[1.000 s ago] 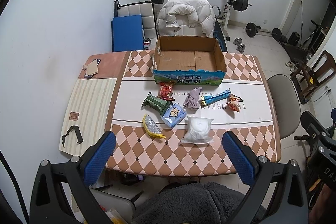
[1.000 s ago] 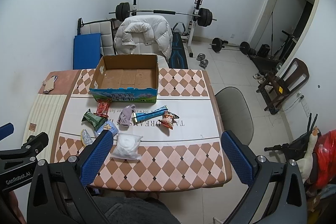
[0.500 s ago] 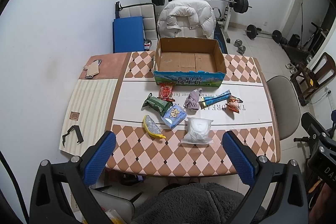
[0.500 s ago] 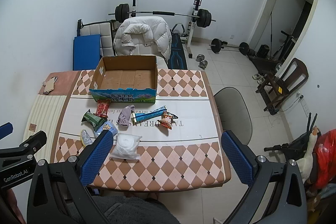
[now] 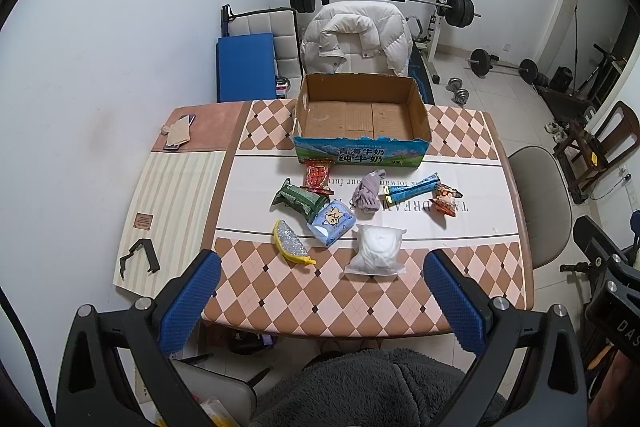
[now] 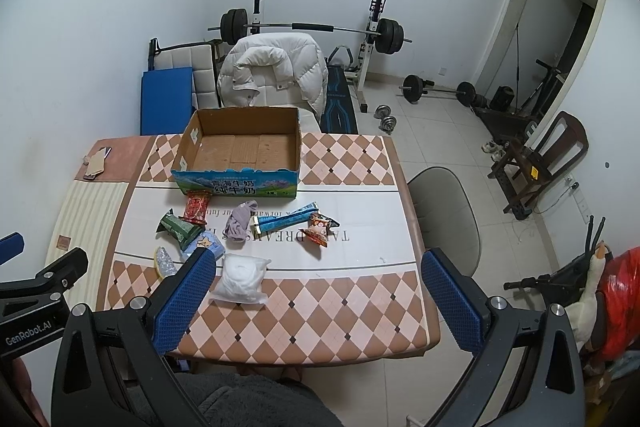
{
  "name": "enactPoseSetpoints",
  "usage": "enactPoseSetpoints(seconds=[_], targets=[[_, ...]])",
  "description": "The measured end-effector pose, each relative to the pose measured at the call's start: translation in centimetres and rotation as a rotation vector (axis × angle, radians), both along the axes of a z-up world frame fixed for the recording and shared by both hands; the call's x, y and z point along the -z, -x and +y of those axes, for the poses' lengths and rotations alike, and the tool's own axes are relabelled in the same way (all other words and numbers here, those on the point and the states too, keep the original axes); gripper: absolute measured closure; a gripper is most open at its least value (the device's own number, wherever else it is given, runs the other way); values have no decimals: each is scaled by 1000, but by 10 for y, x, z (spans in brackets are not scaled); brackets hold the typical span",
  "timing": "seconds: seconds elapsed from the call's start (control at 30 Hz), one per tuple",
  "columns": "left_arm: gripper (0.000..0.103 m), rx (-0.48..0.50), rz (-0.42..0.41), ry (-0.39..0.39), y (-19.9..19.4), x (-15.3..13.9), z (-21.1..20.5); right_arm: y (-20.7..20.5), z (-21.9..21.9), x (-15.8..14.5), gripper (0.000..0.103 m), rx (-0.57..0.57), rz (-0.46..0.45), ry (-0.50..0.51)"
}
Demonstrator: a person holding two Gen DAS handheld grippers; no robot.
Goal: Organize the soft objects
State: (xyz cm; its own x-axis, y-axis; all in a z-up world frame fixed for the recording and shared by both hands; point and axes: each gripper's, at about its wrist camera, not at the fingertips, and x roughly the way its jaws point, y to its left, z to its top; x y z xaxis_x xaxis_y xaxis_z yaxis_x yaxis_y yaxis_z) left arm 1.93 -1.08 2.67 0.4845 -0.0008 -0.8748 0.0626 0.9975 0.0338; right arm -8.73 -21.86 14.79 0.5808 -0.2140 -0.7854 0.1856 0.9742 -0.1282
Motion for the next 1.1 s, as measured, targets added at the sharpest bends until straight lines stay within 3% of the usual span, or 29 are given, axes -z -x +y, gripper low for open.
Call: enactPoseSetpoints(seconds=[0.53, 0.77, 0.93, 1.1], targets=[[0, -10, -13, -3, -3, -12, 2, -7, -3, -3, 0, -8, -1, -2], [0, -15, -43, -29, -4, -1, 3, -11, -4, 0, 0, -11, 9, -41], [0, -57, -27, -160, -52, 42, 18, -56, -11, 51, 0, 1, 110, -103], [0, 1, 94, -293, -114, 120, 31, -129, -5, 173, 0, 2, 336, -199]])
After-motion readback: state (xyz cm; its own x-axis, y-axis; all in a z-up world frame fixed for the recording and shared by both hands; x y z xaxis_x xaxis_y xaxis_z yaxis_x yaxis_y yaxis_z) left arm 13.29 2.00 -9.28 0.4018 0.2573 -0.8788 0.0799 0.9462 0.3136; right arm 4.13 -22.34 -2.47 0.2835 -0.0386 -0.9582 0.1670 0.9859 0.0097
